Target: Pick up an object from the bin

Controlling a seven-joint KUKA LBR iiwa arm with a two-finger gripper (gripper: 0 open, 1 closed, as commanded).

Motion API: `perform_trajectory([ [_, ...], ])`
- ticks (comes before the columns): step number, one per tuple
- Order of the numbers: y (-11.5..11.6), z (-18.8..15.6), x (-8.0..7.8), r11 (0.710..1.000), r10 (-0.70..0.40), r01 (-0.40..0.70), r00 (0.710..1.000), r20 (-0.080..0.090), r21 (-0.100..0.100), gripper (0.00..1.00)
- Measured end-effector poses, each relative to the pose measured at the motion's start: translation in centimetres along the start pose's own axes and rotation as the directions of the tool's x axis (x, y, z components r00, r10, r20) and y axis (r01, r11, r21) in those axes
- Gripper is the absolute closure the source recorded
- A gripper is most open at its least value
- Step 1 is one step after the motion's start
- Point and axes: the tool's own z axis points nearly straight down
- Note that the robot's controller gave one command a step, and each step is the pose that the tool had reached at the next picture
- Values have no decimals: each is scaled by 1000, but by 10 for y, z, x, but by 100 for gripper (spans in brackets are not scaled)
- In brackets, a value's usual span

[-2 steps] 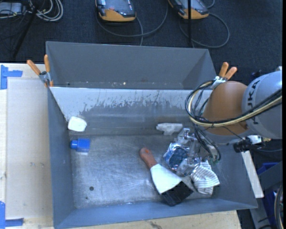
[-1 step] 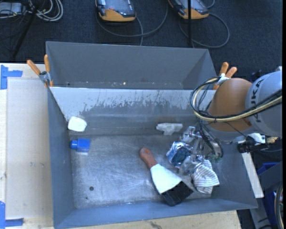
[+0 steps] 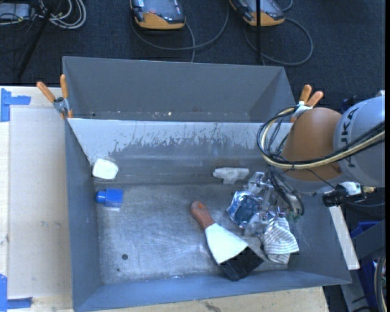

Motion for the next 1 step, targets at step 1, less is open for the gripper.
perform_trajectory([
  [1,0,-2,-4,999,32,-32,999,-14,-8,100],
])
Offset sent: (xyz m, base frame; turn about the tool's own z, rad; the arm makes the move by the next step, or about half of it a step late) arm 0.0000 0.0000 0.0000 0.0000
